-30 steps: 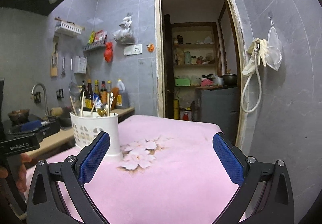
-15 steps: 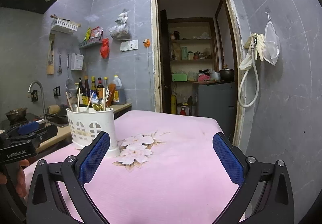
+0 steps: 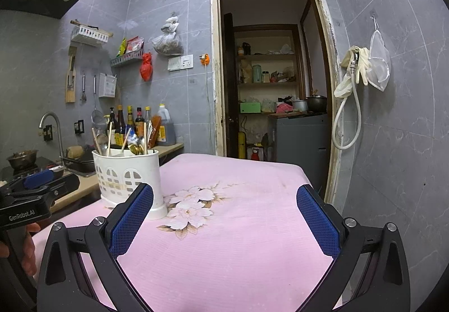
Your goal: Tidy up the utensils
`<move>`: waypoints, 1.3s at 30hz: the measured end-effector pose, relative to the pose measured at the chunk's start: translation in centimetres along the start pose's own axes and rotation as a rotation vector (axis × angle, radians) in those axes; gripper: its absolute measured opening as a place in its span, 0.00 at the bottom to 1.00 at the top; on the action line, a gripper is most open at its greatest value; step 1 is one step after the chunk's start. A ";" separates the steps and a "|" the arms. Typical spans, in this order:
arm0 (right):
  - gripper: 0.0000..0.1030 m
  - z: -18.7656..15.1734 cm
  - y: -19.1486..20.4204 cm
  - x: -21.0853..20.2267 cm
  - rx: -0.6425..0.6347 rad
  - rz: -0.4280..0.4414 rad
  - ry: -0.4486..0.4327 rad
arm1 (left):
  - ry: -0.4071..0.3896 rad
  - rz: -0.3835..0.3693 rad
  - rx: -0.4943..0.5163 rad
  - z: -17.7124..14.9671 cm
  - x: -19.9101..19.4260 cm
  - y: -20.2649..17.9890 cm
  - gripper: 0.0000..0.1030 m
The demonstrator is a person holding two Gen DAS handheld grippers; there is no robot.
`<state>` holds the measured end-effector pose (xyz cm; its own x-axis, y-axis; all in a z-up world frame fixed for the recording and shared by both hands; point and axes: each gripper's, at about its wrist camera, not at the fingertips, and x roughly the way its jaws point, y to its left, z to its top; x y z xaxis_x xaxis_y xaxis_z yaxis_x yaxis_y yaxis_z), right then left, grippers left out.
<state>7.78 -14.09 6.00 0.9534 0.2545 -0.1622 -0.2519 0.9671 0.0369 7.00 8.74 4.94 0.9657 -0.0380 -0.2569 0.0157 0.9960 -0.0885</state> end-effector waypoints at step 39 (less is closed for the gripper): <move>1.00 0.1 -0.4 0.1 0.006 -0.002 0.005 | -0.001 0.002 0.008 0.0 -0.1 -0.2 0.93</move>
<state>7.94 -14.41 6.09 0.9530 0.2524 -0.1676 -0.2488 0.9676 0.0421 6.92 8.50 4.99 0.9660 -0.0360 -0.2559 0.0159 0.9966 -0.0803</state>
